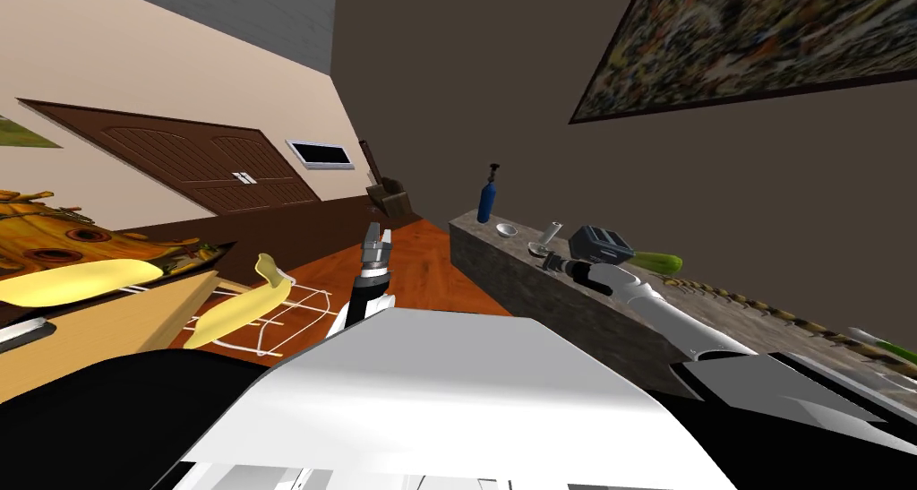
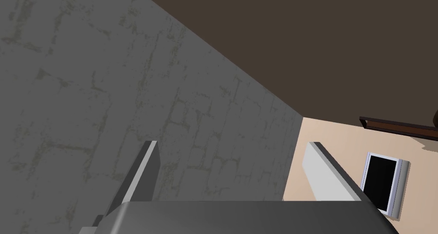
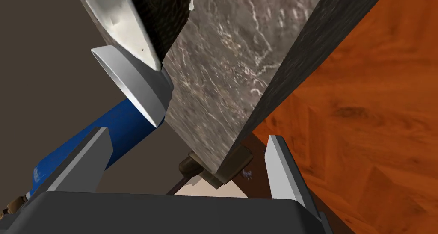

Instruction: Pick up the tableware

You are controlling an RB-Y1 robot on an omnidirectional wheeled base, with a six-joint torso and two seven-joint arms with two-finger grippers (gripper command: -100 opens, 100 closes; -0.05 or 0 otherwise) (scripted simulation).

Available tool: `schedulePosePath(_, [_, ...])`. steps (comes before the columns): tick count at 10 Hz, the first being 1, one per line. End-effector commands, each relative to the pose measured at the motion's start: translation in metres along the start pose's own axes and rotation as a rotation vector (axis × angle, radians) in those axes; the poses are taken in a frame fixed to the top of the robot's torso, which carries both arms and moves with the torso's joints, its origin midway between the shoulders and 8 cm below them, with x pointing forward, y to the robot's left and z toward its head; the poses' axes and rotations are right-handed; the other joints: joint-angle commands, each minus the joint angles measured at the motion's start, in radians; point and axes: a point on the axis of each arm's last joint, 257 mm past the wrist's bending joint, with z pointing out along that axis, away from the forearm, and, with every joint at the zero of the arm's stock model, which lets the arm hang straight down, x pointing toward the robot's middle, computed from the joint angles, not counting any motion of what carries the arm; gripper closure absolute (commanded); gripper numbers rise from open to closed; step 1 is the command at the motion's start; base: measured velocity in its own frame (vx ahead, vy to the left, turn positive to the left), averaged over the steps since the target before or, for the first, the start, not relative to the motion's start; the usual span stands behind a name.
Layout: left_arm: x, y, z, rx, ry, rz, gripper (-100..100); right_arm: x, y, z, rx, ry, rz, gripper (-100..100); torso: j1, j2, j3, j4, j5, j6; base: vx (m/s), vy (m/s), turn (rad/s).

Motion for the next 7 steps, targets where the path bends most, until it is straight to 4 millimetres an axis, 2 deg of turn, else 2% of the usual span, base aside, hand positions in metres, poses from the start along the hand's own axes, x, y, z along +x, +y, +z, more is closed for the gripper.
schedulePosePath(1, [0.0, 0.0, 0.0, 0.0, 0.0, 0.0, 0, 0.021, -0.003, -0.006, -0.003, 0.044, -0.01, -100, 0.0, 0.0, 0.0, 0.0, 0.0, 0.0, 0.076, 0.073, 0.057])
schedulePosePath(2, [0.0, 0.0, 0.0, 0.0, 0.0, 0.0, 0, 0.039, -0.008, -0.014, -0.014, 0.091, -0.047, -100, -0.001, 0.001, 0.0, 0.0, 0.0, 0.001, 0.063, 0.087, 0.099])
schedulePosePath(3, [0.0, 0.0, 0.0, 0.0, 0.0, 0.0, 0, 0.068, -0.011, -0.026, -0.024, 0.159, -0.068, -100, -0.001, 0.001, 0.0, 0.0, 0.0, 0.0, 0.108, 0.111, 0.129])
schedulePosePath(4, [0.0, 0.0, 0.0, 0.0, 0.0, 0.0, 0, 0.077, -0.011, -0.029, -0.023, 0.176, -0.058, -100, 0.001, -0.001, -0.001, 0.0, 0.0, 0.0, 0.091, 0.073, 0.058])
schedulePosePath(5, [0.0, 0.0, 0.0, 0.0, 0.0, 0.0, 0, 0.093, -0.014, -0.039, -0.035, 0.22, -0.086, -100, -0.001, 0.0, 0.0, 0.0, 0.0, 0.001, 0.069, 0.064, 0.091])
schedulePosePath(6, [0.0, 0.0, 0.0, 0.0, 0.0, 0.0, 0, 0.1, -0.014, -0.041, -0.035, 0.232, -0.079, -100, -0.002, 0.001, 0.0, 0.0, 0.0, 0.001, 0.043, 0.047, 0.046])
schedulePosePath(7, [0.0, 0.0, 0.0, 0.0, 0.0, 0.0, 0, 0.12, -0.016, -0.053, -0.047, 0.283, -0.097, -100, -0.003, 0.003, 0.001, 0.0, -0.001, 0.001, 0.05, 0.061, 0.086])
